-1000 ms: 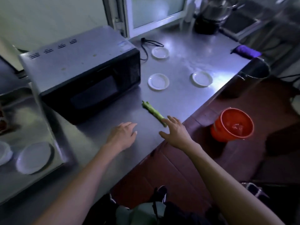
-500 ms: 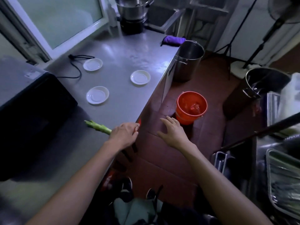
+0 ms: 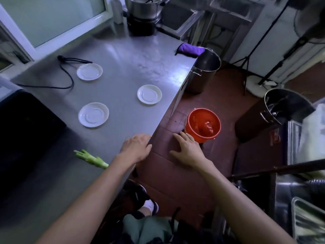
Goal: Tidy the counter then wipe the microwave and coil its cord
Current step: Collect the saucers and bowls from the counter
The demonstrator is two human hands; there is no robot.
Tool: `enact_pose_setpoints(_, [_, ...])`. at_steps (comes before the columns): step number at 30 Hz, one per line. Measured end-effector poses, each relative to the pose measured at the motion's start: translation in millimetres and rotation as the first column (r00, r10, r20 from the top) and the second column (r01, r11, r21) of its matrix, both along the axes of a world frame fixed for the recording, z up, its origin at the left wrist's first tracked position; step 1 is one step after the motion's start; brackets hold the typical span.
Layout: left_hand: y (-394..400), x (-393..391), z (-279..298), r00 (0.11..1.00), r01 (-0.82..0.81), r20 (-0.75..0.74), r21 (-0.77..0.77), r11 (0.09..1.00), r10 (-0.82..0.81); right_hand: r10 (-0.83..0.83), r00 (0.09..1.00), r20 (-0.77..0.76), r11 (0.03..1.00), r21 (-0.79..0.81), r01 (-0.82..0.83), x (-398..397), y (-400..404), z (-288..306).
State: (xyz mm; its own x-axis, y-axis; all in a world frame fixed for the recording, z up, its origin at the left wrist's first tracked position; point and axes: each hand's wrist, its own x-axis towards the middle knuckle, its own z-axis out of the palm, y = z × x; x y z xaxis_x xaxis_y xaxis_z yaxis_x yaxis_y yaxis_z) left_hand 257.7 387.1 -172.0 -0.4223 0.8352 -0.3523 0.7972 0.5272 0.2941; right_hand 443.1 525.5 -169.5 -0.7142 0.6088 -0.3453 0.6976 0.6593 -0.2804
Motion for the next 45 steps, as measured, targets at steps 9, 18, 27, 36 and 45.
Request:
enact_pose_setpoints(9, [32.7,-81.7,-4.1,0.996,-0.088,0.021,-0.007,0.996,0.088,0.091,0.994,0.06,0.995,0.024,-0.092,-114.1,60.6,-3.9])
enact_pose_setpoints(18, [62.8,-121.0,-19.1,0.987,-0.15,0.059,-0.038,0.988,0.152,0.192,0.973,0.131,0.979,0.045,-0.199,-185.8,107.1,-31.9])
enact_pose_setpoints(27, [117.2,-155.0,-36.8,0.959,-0.275,0.032,-0.126,0.953,0.281,0.366,0.918,0.155,0.928,0.014,-0.372,-261.9,170.2,-68.8])
enact_pose_setpoints(36, [147.3,-184.8,-44.5,0.896,-0.437,0.025,-0.143,0.888,0.444,0.6,0.774,0.204,0.794,-0.034,-0.607,-310.8,205.0,-88.1])
enact_pose_setpoints(45, [132.2,-187.0,-53.3,0.771,-0.628,0.037,-0.128,0.768,0.636,0.704,0.691,0.166,0.702,-0.012,-0.712,-350.7,206.4,-90.3])
